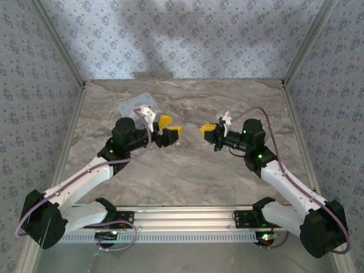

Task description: Unlock a padlock with a key

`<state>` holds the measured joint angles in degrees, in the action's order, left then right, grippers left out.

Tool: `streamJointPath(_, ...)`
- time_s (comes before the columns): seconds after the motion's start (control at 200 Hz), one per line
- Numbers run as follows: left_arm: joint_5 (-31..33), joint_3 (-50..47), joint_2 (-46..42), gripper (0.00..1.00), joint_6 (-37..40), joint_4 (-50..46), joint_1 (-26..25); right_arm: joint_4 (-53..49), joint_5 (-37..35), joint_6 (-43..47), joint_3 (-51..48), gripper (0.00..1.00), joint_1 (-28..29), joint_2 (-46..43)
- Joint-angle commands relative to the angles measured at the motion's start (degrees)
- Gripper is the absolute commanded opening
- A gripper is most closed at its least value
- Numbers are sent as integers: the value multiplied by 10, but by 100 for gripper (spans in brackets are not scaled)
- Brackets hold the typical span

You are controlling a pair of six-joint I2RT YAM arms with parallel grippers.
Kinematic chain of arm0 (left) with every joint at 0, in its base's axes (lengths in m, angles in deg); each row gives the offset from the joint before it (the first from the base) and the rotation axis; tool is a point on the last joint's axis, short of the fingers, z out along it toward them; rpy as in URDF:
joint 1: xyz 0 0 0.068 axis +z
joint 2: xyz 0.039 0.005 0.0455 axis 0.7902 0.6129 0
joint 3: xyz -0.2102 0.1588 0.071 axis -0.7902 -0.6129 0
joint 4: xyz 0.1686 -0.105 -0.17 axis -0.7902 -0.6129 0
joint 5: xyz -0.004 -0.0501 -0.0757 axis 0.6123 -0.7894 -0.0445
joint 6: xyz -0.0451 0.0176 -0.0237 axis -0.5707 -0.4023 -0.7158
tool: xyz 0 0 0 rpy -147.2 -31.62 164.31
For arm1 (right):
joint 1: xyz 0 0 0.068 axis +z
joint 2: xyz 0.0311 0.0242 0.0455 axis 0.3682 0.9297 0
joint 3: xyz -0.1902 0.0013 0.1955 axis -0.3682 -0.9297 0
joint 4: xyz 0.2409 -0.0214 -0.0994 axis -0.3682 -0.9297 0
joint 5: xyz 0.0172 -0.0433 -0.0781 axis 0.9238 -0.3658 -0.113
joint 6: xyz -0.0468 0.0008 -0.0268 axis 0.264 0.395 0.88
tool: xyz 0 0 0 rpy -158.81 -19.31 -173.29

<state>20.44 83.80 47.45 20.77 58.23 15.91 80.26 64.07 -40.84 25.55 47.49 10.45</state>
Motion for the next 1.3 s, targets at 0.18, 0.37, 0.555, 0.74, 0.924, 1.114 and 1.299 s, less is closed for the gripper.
streamJointPath(0.18,8,35,83,71,-423,212,1,142,-142,-187,-14,0,76,2)
streamJointPath(0.37,12,38,111,69,-468,251,-20,161,-168,-224,-7,0,83,6)
streamJointPath(0.555,14,46,124,67,-474,261,-38,164,-187,-241,2,0,86,20)
streamJointPath(0.74,10,51,136,64,-477,267,-43,182,-183,-251,12,0,87,38)
streamJointPath(0.924,11,54,142,62,-477,265,-45,190,-184,-251,11,0,87,43)
streamJointPath(1.114,8,59,150,48,-478,267,-48,203,-184,-273,9,0,87,55)
streamJointPath(1.299,9,60,151,28,-475,265,-49,205,-182,-283,8,0,88,61)
